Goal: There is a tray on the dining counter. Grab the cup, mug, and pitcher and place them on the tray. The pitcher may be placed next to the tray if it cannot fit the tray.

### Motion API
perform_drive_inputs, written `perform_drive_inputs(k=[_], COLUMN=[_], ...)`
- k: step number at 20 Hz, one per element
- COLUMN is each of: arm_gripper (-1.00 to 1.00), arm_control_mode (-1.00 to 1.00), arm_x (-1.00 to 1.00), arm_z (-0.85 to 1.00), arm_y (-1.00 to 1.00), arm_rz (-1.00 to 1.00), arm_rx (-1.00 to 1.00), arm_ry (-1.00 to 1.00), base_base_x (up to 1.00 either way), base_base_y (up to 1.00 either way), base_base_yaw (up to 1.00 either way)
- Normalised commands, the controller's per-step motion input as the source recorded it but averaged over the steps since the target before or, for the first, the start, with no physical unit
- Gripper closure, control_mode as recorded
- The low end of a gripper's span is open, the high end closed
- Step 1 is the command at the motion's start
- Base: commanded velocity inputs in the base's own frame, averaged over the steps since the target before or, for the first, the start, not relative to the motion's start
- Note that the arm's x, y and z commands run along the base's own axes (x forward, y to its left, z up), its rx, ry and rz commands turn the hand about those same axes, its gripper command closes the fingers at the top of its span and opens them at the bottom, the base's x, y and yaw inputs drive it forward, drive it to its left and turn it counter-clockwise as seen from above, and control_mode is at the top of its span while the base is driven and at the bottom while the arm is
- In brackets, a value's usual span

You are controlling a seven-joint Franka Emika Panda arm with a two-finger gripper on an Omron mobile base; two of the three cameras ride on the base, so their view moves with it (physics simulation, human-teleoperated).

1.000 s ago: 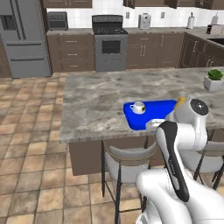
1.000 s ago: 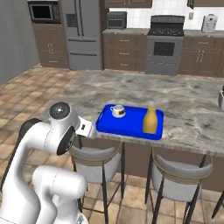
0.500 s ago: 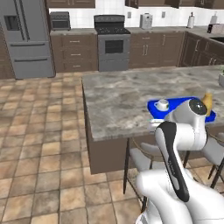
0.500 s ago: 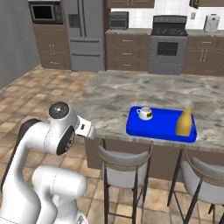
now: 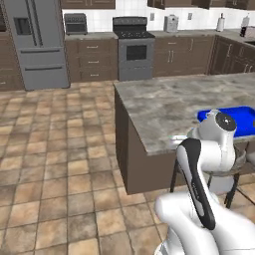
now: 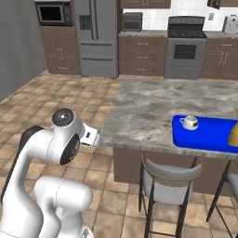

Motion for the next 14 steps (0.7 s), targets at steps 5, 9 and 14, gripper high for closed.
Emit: perform_drive_inputs(k=[5, 9, 14], arm_gripper=[-1.0, -1.0, -1.0], arm_control_mode=[1.0, 1.0, 1.0], arm_x=[0.0, 0.0, 0.0], arm_z=[0.0, 0.0, 0.0], arm_y=[0.0, 0.0, 0.0], arm_rz=[0.0, 0.0, 0.0], arm_rx=[0.0, 0.0, 0.0], arm_ry=[0.0, 0.0, 0.0], base_base_x=[0.02, 0.1, 0.43], base_base_y=[0.88, 0.87, 0.76], base_base_yaw=[0.0, -0.01, -0.02])
